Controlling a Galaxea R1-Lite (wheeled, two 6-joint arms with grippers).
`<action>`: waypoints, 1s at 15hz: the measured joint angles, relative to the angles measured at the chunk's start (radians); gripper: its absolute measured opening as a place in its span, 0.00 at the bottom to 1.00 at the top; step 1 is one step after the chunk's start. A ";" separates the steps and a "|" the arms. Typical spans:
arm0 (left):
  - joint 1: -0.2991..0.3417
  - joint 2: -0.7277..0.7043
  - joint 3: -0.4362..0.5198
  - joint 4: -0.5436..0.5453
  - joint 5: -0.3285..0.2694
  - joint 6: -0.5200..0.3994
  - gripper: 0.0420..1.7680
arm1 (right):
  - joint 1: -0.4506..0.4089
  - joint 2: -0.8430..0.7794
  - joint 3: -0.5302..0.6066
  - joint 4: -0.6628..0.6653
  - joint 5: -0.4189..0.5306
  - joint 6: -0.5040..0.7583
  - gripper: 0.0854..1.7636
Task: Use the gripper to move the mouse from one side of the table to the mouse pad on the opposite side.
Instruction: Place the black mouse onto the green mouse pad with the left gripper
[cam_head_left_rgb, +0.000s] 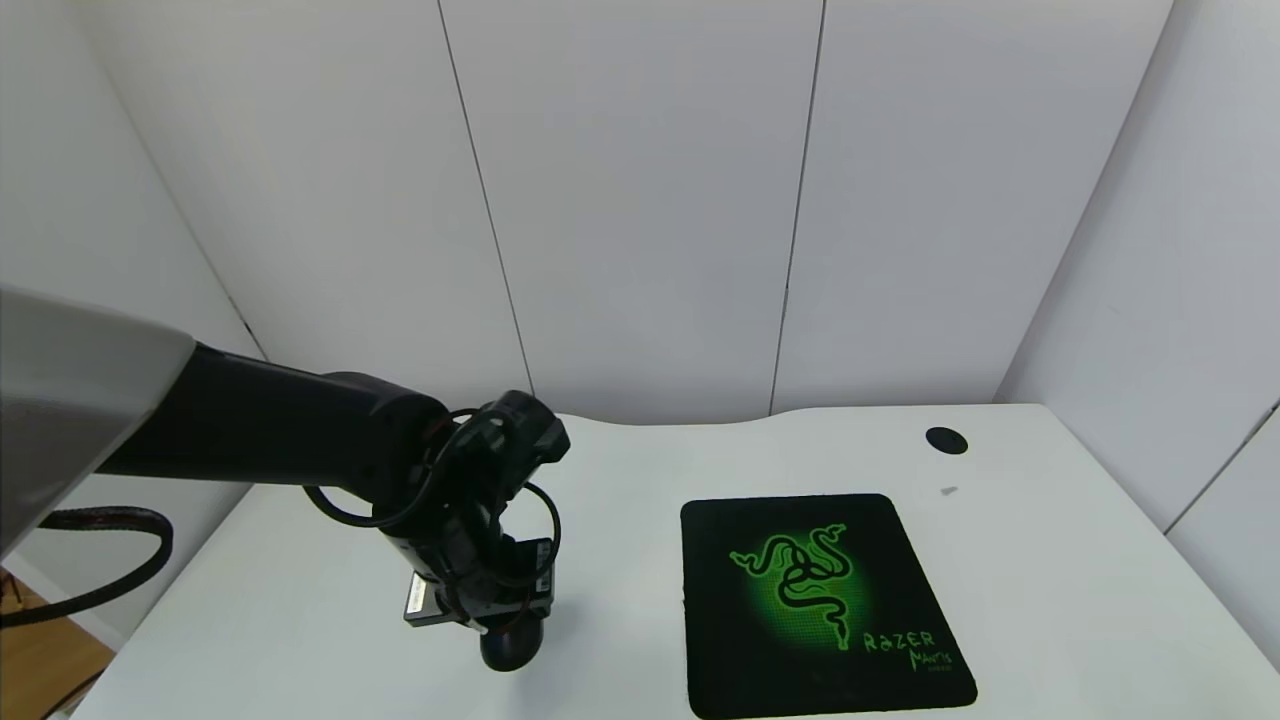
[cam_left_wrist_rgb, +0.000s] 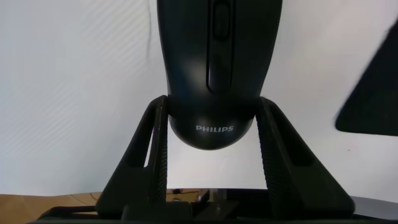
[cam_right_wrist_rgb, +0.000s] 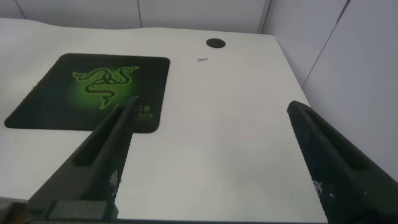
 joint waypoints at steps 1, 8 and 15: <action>-0.022 -0.002 -0.023 0.005 0.003 -0.025 0.50 | 0.000 0.000 0.000 0.000 0.000 0.000 0.97; -0.181 0.031 -0.186 0.067 0.007 -0.142 0.50 | 0.000 0.000 0.000 0.000 0.000 0.000 0.97; -0.279 0.120 -0.361 0.159 0.016 -0.239 0.50 | 0.000 0.000 0.000 0.000 0.000 0.000 0.97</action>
